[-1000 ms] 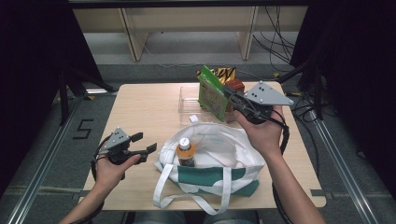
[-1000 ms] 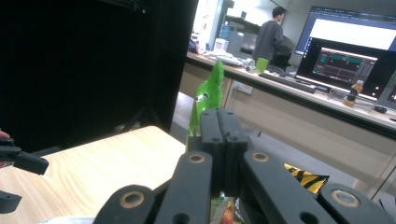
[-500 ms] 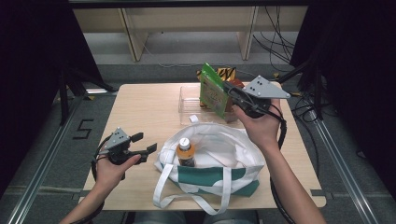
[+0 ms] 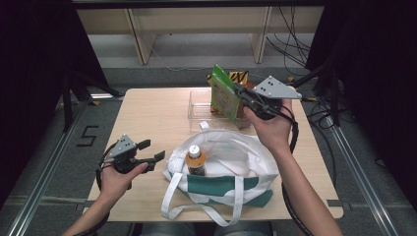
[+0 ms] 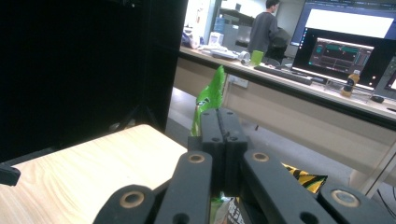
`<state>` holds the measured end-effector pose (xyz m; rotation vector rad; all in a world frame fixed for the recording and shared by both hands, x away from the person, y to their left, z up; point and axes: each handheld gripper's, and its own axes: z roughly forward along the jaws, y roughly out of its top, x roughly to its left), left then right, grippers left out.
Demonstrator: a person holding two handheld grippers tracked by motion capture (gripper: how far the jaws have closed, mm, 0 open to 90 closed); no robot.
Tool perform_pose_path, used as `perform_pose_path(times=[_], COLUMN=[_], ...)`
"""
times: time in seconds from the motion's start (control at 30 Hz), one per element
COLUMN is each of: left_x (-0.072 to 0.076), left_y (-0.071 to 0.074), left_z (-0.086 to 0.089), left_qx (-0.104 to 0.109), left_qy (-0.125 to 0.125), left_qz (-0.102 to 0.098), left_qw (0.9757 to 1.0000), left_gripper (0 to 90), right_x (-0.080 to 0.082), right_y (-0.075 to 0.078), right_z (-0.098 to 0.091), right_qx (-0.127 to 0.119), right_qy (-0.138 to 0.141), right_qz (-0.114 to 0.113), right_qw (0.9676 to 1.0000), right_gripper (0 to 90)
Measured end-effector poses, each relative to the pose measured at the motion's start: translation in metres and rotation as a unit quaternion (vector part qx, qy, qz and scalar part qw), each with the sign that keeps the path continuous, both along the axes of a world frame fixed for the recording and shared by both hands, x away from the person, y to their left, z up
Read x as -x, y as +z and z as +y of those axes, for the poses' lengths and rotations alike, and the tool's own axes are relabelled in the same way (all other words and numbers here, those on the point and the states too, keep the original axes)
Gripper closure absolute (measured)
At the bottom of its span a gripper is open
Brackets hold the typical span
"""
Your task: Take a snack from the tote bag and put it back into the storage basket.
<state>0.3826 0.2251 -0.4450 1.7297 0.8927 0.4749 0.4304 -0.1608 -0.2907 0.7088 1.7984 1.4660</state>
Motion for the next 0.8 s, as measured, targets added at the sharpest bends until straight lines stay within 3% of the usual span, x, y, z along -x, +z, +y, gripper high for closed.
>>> perform_pose_path(times=[0.8], left_x=[0.0], left_y=[0.0], left_z=[0.001], left_qx=[0.0], left_qy=[0.002], left_qz=[0.001], left_qw=[1.0], left_gripper=[24.1], right_x=[-0.018], right_y=[-0.005], right_z=[0.003], right_qx=[0.008], right_qy=[-0.008], right_qz=[0.005], right_qw=[0.9999], right_gripper=[90.0])
